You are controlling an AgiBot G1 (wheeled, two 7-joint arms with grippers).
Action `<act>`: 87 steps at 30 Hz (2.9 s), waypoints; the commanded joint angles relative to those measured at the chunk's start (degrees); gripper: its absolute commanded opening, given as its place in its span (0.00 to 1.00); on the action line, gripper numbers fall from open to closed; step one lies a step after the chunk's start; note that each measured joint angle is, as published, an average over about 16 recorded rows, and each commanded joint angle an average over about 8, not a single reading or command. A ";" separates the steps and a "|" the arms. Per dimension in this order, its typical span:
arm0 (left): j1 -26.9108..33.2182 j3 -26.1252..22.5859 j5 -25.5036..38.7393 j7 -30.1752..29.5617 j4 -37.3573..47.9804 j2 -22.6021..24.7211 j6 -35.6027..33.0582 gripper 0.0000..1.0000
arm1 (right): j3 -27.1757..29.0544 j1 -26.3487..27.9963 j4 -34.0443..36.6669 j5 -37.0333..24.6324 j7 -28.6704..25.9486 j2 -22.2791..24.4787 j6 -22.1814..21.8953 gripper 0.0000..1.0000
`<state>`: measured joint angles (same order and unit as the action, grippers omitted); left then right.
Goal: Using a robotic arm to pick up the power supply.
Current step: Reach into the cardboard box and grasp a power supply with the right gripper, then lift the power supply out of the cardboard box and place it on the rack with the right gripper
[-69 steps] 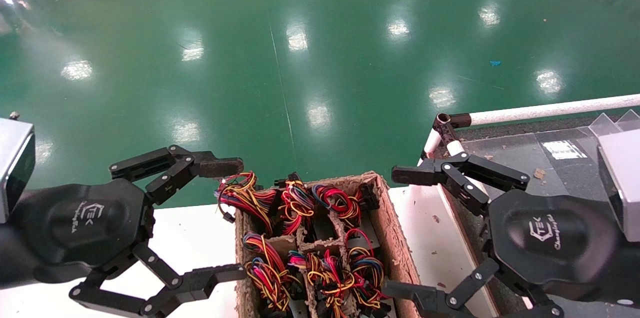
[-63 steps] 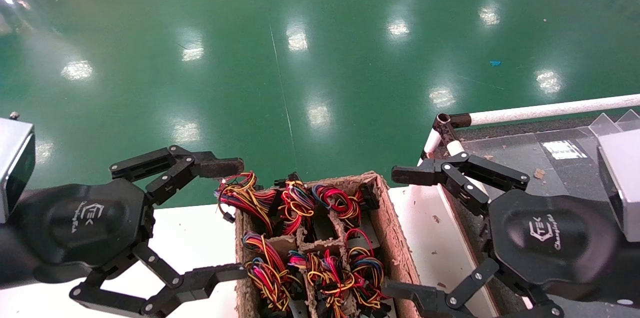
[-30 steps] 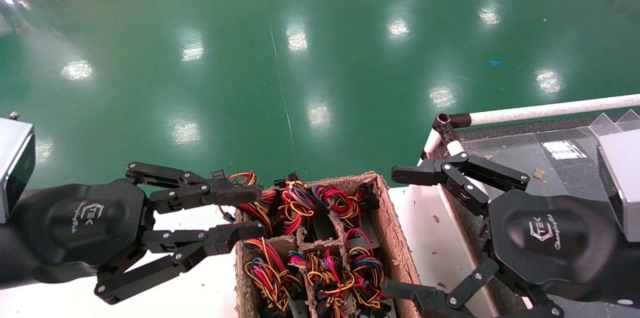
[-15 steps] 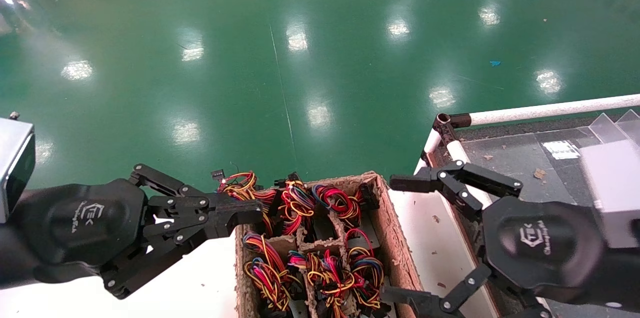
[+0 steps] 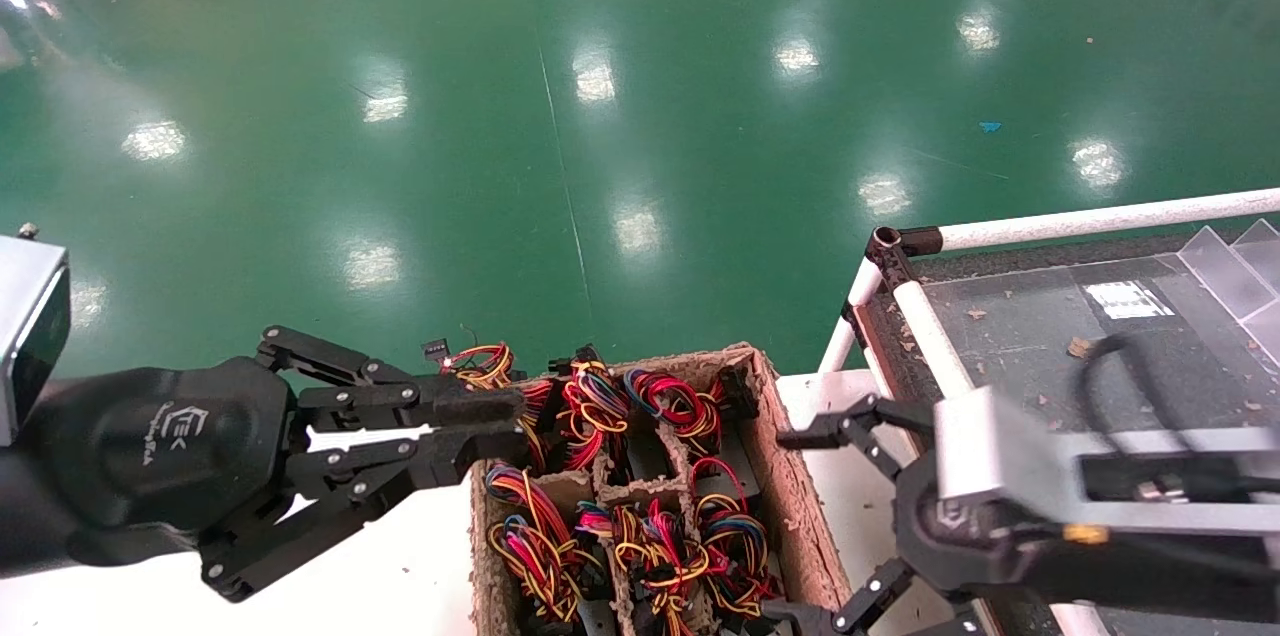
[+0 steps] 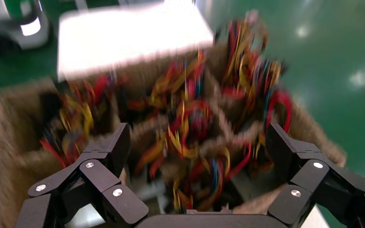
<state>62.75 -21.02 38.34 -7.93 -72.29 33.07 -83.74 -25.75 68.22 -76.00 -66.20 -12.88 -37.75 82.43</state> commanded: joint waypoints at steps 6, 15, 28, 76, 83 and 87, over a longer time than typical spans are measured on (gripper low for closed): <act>0.00 0.00 0.00 0.00 0.00 0.00 0.00 1.00 | -4.81 3.74 0.07 -10.07 -2.38 -3.48 -0.13 0.68; 0.00 -0.01 -0.01 0.00 0.00 0.00 0.00 1.00 | -7.33 5.25 -0.44 -17.20 -0.88 -7.34 -3.01 0.00; 0.00 -0.01 -0.01 0.01 0.00 -0.01 0.01 1.00 | -9.50 5.42 -0.36 -22.71 -0.97 -10.82 -5.92 0.00; 0.01 -0.04 -0.03 0.02 0.00 -0.01 0.01 1.00 | 1.39 9.00 -2.10 -6.18 10.54 -3.14 -4.47 0.00; 0.01 -0.04 -0.03 0.02 0.00 -0.02 0.02 1.00 | 7.74 11.18 -1.72 3.74 13.83 2.37 -1.05 0.00; 0.01 -0.04 -0.03 0.02 0.00 -0.02 0.02 1.00 | 10.54 10.87 -1.50 4.74 15.62 5.04 -3.12 0.00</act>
<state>62.76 -21.06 38.31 -7.91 -72.29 33.06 -83.72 -15.61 78.40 -77.47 -62.93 2.62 -33.14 77.84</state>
